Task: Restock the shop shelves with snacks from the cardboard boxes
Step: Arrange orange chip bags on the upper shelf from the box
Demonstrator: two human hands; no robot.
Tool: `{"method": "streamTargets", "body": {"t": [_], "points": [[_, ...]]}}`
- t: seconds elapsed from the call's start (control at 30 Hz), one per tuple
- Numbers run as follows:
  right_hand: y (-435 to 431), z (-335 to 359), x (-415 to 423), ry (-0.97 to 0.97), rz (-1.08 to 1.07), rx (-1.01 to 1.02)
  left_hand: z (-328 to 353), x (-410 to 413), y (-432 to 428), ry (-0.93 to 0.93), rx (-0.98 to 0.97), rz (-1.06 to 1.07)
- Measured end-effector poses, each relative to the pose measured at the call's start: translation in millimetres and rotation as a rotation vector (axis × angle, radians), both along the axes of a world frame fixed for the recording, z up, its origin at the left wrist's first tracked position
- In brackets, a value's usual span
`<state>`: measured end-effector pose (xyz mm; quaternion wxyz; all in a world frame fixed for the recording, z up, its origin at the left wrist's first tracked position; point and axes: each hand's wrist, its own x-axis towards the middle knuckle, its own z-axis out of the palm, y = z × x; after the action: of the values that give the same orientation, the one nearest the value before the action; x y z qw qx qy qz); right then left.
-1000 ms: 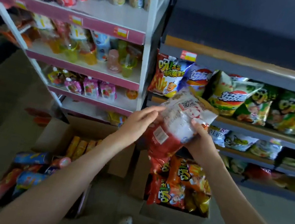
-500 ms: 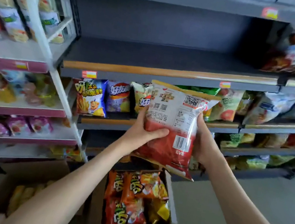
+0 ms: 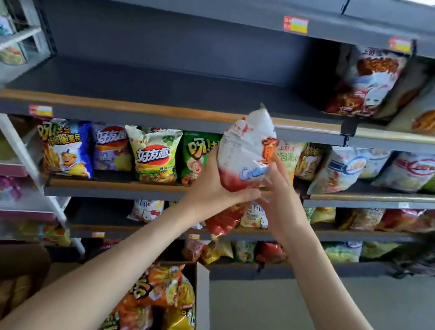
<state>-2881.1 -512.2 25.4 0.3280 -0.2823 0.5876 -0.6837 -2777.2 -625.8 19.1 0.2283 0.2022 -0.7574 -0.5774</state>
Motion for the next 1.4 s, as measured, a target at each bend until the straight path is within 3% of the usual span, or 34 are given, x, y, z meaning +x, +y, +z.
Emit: {"method": "streamTargets", "body": {"t": [0.1,0.17,0.27,0.33,0.47,0.53,0.63,0.73,0.87,1.07,1.2,1.37,1.4], "points": [[-4,0,-25,0.245,-0.053,0.112,5,-7,-22,-0.003,0.195,0.075],[-3,1,-43,0.293,-0.100,0.180,4,-13,-38,0.029,0.391,-0.043],[-2,0,-66,0.091,0.083,0.158,-2,-22,-54,-0.003,0.595,-0.213],[-4,0,-78,0.010,0.168,0.147,-2,-36,-57,-0.072,0.612,-0.217],[-6,1,-102,0.039,-0.040,0.058,13,-69,-58,-0.061,0.318,-0.077],[-5,5,-115,0.117,-0.114,0.006,24,-82,-54,-0.066,0.142,-0.114],[-3,13,-137,0.344,-0.107,-0.006,31,-106,-36,-0.092,-0.148,-0.158],[3,22,-166,0.577,-0.067,0.052,26,-139,-26,0.057,-0.367,-0.050],[24,27,-220,0.847,-0.062,0.143,32,-182,-15,0.091,-0.716,0.050],[73,36,-334,1.169,-0.220,0.206,47,-288,24,0.001,-0.724,0.022],[95,43,-396,1.488,-0.321,0.122,46,-351,43,-0.095,-0.729,0.003],[94,38,-449,1.186,-0.220,0.360,51,-389,57,-0.056,-0.678,0.012],[92,39,-453,1.188,-0.225,0.318,51,-394,57,-0.054,-0.684,0.007]]}}
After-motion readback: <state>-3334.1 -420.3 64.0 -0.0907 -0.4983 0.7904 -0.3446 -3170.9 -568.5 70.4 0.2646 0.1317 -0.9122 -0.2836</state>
